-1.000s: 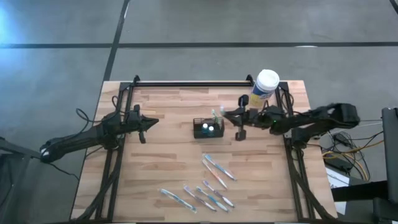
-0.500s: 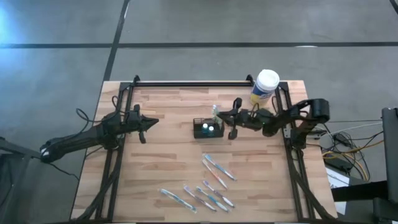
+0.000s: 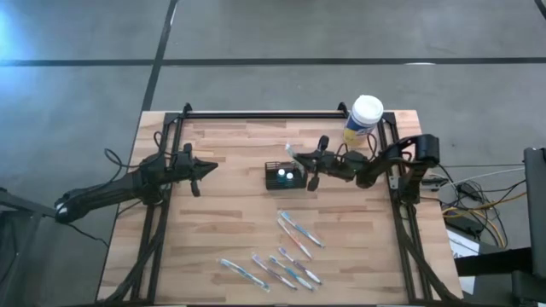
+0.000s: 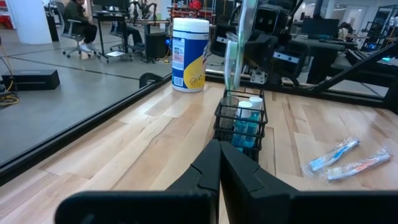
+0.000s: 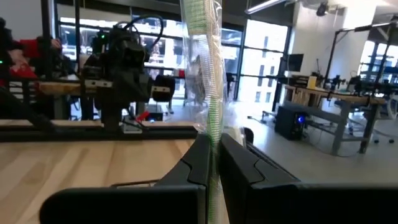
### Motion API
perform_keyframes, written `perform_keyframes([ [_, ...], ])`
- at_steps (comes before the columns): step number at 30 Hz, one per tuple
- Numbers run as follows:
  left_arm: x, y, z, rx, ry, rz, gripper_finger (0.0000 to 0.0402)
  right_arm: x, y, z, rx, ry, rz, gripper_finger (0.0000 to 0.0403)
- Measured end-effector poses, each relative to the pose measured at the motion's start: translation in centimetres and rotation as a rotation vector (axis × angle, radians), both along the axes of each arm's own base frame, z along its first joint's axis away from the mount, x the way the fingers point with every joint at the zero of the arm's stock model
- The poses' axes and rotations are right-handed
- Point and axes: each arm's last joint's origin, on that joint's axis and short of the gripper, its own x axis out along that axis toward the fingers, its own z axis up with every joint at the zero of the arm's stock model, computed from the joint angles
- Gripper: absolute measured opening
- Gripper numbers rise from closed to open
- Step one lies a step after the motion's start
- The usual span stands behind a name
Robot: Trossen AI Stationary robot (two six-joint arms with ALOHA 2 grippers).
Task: Pick & Place toothbrushing station
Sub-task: Put the green toothbrush into the wire organizer
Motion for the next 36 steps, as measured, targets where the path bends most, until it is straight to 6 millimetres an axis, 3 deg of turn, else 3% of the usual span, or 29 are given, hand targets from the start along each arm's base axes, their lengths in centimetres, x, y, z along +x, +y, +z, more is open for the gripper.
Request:
perform_keyframes([
  [36,0.0,0.0,-0.1,0.01,0.01,-0.002,0.0007,-0.7,0.5,-3.3,0.056,0.138,-0.025,0.0013],
])
